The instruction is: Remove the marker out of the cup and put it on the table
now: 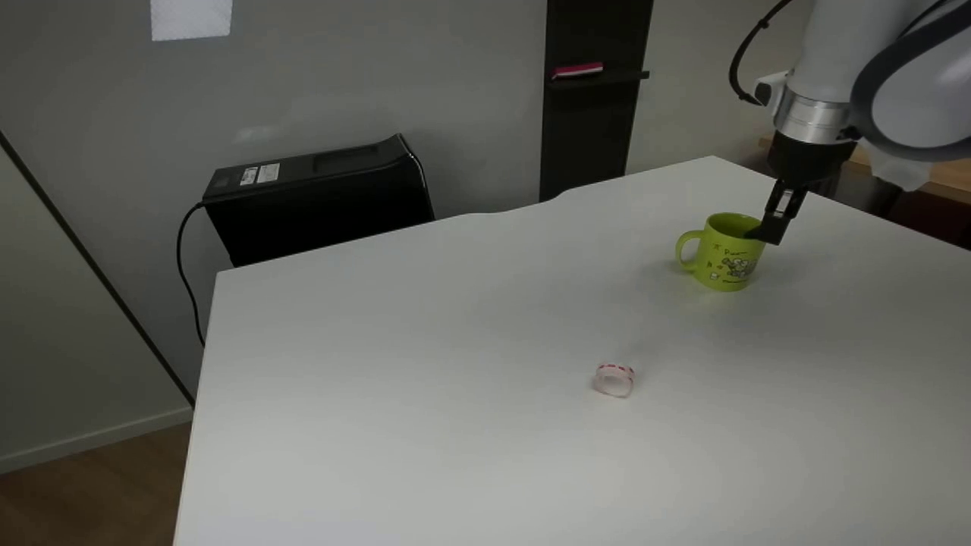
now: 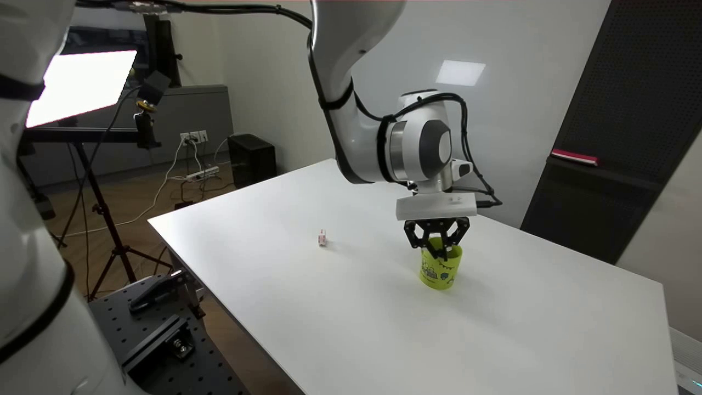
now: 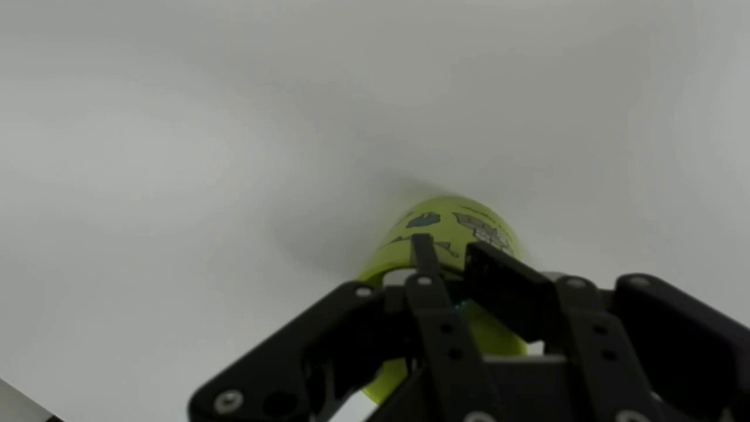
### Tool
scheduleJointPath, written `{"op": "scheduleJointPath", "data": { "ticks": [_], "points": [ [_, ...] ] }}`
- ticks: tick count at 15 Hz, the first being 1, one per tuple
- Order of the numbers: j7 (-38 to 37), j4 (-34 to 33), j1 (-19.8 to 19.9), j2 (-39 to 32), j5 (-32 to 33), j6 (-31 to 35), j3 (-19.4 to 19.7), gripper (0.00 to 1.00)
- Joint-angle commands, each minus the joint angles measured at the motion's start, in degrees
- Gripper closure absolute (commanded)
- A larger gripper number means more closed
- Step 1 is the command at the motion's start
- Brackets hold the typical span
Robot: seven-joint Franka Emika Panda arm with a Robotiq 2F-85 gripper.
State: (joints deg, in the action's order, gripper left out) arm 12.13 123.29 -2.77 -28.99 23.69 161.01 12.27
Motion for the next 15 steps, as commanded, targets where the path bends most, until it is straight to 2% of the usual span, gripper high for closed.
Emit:
{"op": "scheduleJointPath", "data": {
  "ticks": [1, 10, 15],
  "points": [
    [-1.38, -2.58, 1.08, 0.27, -0.71, -2.88, -0.91, 0.95],
    [-0.79, -6.33, 3.37, 2.81, -3.19, -9.73, -2.16, 0.95],
    [5.16, -8.98, 8.18, 4.64, -11.02, -17.1, -7.24, 0.95]
  ]
}}
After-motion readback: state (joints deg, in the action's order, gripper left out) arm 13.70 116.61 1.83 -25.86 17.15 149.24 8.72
